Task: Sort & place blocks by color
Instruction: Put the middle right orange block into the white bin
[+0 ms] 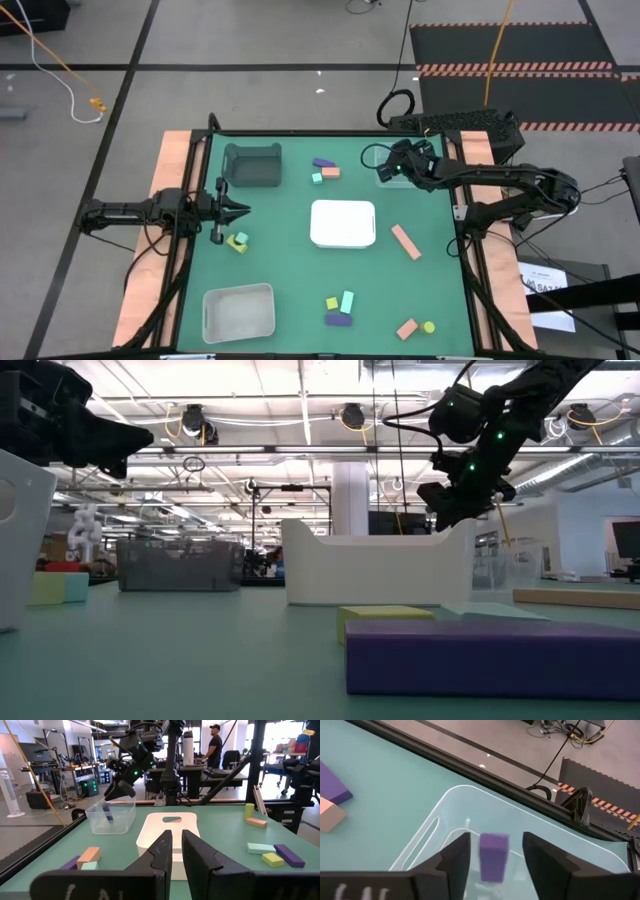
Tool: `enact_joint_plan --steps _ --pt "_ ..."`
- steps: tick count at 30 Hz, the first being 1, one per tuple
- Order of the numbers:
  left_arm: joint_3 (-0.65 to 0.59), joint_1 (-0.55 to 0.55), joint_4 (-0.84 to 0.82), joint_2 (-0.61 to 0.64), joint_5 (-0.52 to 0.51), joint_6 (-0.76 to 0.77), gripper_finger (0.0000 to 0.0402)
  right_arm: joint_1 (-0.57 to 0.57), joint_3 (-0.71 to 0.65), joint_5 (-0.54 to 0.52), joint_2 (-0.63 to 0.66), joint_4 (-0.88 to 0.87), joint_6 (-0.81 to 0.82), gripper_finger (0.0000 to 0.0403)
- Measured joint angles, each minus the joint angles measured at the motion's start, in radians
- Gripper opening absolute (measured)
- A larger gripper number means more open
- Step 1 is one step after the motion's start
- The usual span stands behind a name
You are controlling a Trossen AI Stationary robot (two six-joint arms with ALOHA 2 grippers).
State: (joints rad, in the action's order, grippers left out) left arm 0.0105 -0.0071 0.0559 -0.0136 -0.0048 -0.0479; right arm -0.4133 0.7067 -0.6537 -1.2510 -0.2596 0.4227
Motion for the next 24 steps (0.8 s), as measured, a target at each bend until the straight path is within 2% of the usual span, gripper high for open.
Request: enact_joint_plan --steps 3,5,8,13,18,24 --pt "0.000 0.000 0.000 0.000 0.000 0.000 0.0047 0.001 0.000 0.009 0.011 -0.005 -0.014 0.0191" --pt "0.000 0.000 0.000 0.000 0.000 0.000 0.0047 0.005 0.000 0.055 0.042 -0.005 -0.015 0.0195" --pt "0.000 0.000 0.000 0.000 0.000 0.000 0.0047 0.018 0.000 0.184 0.113 -0.013 0.024 0.0194" --pt "0.000 0.000 0.000 0.000 0.000 0.000 0.0047 0.078 0.000 0.459 0.222 -0.059 0.114 0.0187" --pt "0.000 0.000 0.000 0.000 0.000 0.000 0.0047 0.205 0.000 0.628 0.272 -0.139 0.272 0.0185" --pt "0.000 0.000 0.000 0.000 0.000 0.000 0.0047 0.382 0.000 0.654 0.271 -0.309 0.501 0.0185"
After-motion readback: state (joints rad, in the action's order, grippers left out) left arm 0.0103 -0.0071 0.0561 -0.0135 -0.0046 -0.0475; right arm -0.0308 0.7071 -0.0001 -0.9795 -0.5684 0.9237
